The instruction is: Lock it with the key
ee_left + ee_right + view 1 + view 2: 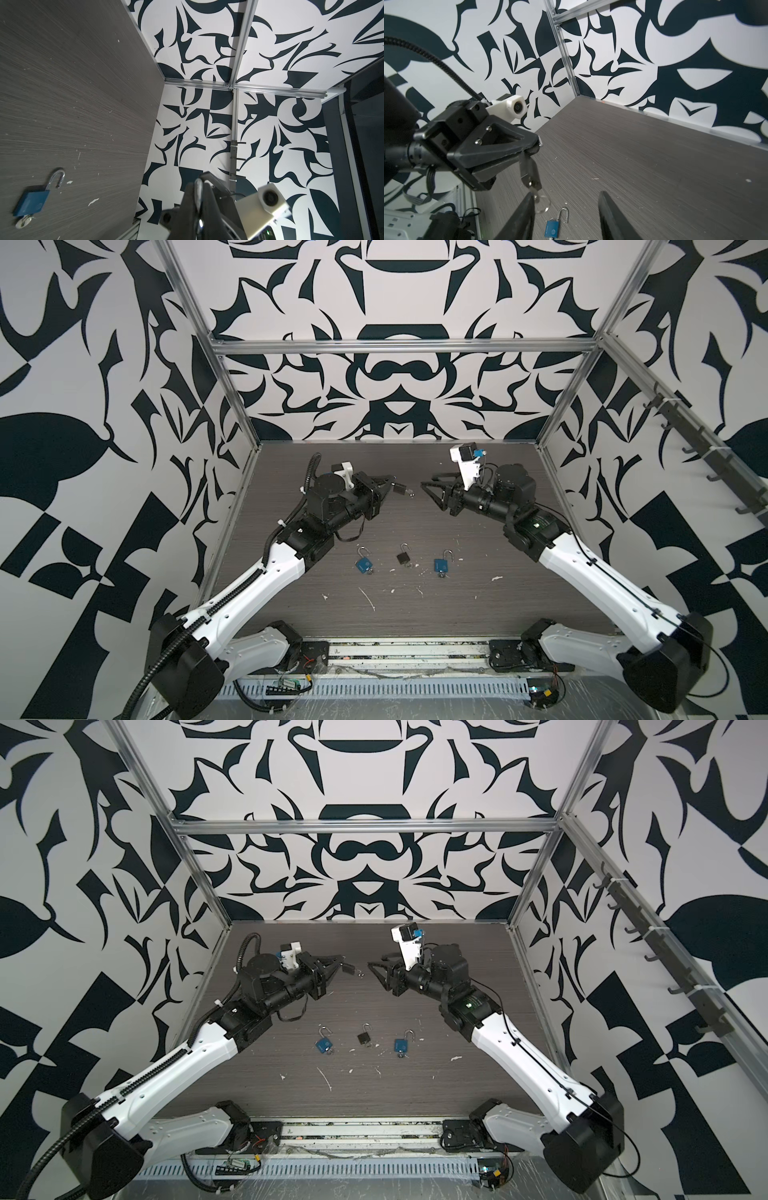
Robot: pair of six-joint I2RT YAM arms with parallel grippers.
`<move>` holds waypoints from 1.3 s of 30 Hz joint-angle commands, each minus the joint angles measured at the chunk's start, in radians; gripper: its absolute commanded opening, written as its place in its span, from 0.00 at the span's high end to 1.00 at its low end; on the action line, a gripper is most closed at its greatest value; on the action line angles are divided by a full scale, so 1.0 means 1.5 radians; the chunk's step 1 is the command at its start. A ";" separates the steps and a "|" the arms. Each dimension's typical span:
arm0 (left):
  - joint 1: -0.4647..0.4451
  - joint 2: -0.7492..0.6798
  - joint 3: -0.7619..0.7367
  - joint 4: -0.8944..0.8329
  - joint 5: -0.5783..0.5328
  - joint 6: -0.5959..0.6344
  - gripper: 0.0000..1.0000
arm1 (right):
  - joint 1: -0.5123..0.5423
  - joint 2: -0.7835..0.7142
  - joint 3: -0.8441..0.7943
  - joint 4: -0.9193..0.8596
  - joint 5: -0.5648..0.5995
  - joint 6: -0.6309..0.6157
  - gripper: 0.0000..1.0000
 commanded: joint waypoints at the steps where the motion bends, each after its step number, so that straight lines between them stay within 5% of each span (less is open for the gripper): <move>1: 0.003 0.013 0.011 0.066 0.035 -0.045 1.00 | -0.001 0.011 0.030 0.074 -0.081 0.016 0.58; 21: 0.012 0.035 0.015 0.103 0.061 -0.041 1.00 | 0.001 0.045 0.041 0.111 -0.128 0.079 0.64; 39: 0.016 0.048 0.020 0.113 0.066 -0.039 1.00 | 0.031 0.068 0.054 0.062 -0.117 0.042 0.67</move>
